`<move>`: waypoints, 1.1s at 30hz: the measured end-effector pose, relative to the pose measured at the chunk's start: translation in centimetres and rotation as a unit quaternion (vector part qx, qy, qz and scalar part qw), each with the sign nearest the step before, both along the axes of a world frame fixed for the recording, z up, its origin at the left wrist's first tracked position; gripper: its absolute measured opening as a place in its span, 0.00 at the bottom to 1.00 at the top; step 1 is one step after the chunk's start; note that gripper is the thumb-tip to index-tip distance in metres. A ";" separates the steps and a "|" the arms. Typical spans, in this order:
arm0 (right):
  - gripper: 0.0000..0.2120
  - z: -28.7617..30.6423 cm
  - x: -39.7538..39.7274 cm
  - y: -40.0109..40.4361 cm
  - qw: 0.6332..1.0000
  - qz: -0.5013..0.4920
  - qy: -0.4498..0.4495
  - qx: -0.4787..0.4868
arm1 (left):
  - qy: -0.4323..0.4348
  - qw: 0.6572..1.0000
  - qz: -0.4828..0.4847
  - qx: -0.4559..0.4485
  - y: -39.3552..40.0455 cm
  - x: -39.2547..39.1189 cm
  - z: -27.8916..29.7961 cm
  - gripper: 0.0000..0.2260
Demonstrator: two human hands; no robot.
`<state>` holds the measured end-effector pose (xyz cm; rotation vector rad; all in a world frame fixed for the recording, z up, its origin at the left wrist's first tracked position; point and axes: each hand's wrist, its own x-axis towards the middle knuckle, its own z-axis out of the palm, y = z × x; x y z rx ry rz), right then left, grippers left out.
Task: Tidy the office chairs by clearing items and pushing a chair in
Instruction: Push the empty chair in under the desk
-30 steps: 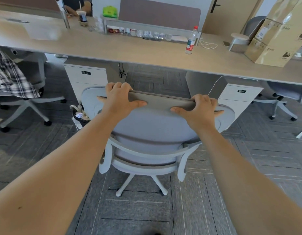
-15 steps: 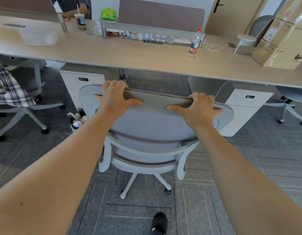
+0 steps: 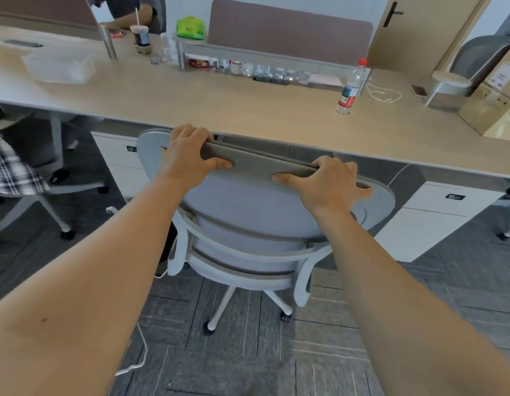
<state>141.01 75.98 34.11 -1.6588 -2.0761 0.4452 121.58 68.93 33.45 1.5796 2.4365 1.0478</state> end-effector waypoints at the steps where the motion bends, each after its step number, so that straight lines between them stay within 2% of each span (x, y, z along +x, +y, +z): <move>1: 0.32 0.0 -0.6 0.8 1.000 -0.001 0.005 0.004 | 0.000 1.000 -0.002 0.003 1.0 -0.7 0.2 0.21; 8: 0.24 -0.2 -2.4 7.1 0.998 0.000 0.048 0.028 | 0.032 0.999 -0.011 -0.035 7.4 -3.1 0.4 0.24; 15: 0.23 -0.4 -2.9 13.9 0.996 0.035 0.059 0.060 | 0.038 0.998 -0.035 -0.044 14.0 -3.8 0.5 0.26; 27: 0.24 -0.6 -2.9 25.9 0.994 0.075 0.055 0.057 | 0.039 0.998 0.003 -0.039 24.3 -3.2 0.5 0.28; 33: 0.23 -0.8 -2.1 29.5 0.993 0.088 0.055 0.058 | 0.045 0.998 0.020 -0.024 26.7 -1.6 0.3 0.26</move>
